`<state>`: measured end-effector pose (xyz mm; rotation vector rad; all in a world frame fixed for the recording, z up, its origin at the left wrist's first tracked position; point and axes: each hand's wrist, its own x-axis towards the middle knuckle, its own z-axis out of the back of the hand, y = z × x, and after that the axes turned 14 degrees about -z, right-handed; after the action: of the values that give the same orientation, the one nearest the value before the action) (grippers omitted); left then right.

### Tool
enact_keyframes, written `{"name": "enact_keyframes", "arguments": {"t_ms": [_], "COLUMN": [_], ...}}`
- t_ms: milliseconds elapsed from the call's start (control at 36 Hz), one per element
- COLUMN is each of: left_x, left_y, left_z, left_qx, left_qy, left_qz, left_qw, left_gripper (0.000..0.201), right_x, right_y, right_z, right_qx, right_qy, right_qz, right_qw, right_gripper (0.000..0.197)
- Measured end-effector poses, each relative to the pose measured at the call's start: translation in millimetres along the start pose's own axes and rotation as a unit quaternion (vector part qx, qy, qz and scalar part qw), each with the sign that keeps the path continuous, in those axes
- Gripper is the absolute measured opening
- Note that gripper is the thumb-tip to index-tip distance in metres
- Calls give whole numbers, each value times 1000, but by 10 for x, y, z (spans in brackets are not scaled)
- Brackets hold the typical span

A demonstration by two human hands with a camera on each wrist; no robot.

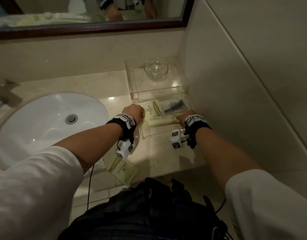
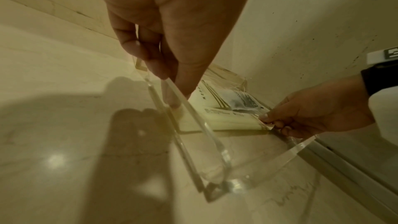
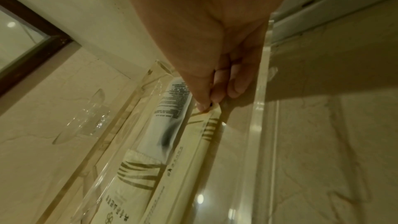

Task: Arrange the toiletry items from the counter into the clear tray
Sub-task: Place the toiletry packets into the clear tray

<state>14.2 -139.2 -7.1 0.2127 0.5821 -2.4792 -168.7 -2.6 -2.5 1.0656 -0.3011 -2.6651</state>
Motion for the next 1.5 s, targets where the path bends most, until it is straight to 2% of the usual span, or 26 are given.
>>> {"name": "enact_keyframes", "arguments": {"t_ms": [194, 306, 389, 528, 944, 1055, 1139, 1222, 1278, 1389, 1500], "left_x": [7, 0, -1, 8, 8, -15, -59, -128, -180, -318, -491], "left_y": [13, 15, 17, 33, 66, 121, 174, 233, 276, 349, 442], "left_z": [19, 16, 12, 2, -16, -17, 15, 52, 76, 114, 147], "left_qx": [11, 22, 25, 16, 26, -6, -53, -95, -121, -157, -158], "left_qy": [8, 7, 5, 5, -13, -33, -77, -128, -148, -138, -87], "left_qz": [-3, -6, -8, -5, -22, -44, -33, -41, -50, -46, -37], "left_qw": [1000, 1000, 1000, 1000, 999, 998, 995, 986, 980, 977, 983], "left_gripper": [21, 20, 19, 20, 19, 11, 5, 15, 18, 19, 25], "right_x": [-65, -89, 1, -135, -96, -90, -69, -75, -106, -185, -318], "right_y": [3, -9, -32, -10, -39, -51, -69, -108, -130, -107, -1], "right_z": [43, 67, 37, 79, 74, 62, 3, -60, -81, -88, -172], "right_qx": [-3, 27, 85, 1, -29, -12, 35, 80, 93, 118, 105], "right_qy": [7, 9, 47, 19, 8, 3, -9, -39, -51, -58, -97], "right_qz": [0, -14, -33, -12, -1, 24, 37, 48, 52, 68, 128], "right_qw": [1000, 999, 995, 1000, 1000, 1000, 999, 995, 993, 989, 981], "right_gripper": [22, 22, 18, 32, 22, 25, 21, 32, 32, 15, 17]}}
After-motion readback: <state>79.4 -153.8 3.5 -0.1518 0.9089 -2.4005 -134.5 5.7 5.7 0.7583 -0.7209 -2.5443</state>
